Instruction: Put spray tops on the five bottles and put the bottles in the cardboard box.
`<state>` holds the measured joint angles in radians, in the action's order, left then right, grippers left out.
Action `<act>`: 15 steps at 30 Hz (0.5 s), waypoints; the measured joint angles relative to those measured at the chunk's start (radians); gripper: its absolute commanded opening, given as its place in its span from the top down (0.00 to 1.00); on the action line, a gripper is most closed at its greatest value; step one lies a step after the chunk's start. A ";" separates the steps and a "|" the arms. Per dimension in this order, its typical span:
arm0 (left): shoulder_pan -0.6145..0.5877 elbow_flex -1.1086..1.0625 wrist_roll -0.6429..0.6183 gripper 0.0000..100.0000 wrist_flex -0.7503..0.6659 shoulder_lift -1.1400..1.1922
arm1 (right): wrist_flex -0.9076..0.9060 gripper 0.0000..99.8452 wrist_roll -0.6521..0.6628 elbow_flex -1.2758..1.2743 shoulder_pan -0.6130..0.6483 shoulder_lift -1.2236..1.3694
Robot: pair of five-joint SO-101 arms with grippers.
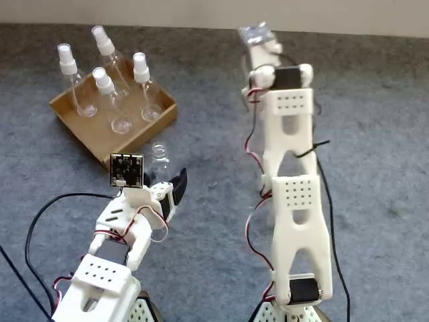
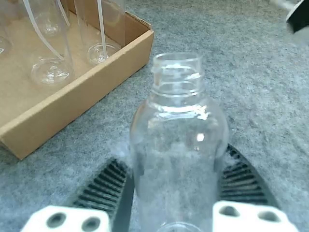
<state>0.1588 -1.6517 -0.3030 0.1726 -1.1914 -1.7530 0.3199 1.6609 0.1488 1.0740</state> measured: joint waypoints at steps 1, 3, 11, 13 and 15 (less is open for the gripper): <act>0.000 0.000 0.000 0.92 0.000 0.000 | 0.000 0.99 0.000 0.000 -0.012 -0.029; 0.000 0.000 0.000 0.92 0.000 0.000 | 0.000 0.99 0.000 0.000 -0.038 -0.092; 0.000 -0.005 0.083 0.92 -0.002 0.000 | -0.003 0.99 0.000 0.000 -0.117 -0.356; 0.000 -0.012 0.170 0.92 -0.034 0.000 | -0.003 0.99 0.000 0.000 -0.120 -0.413; 0.000 -0.017 0.235 0.92 -0.092 0.000 | -0.003 0.99 0.000 0.000 -0.118 -0.465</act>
<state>0.1588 -1.6686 -0.0683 0.0806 -1.1914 -1.7561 0.3199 1.6609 0.0307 0.6091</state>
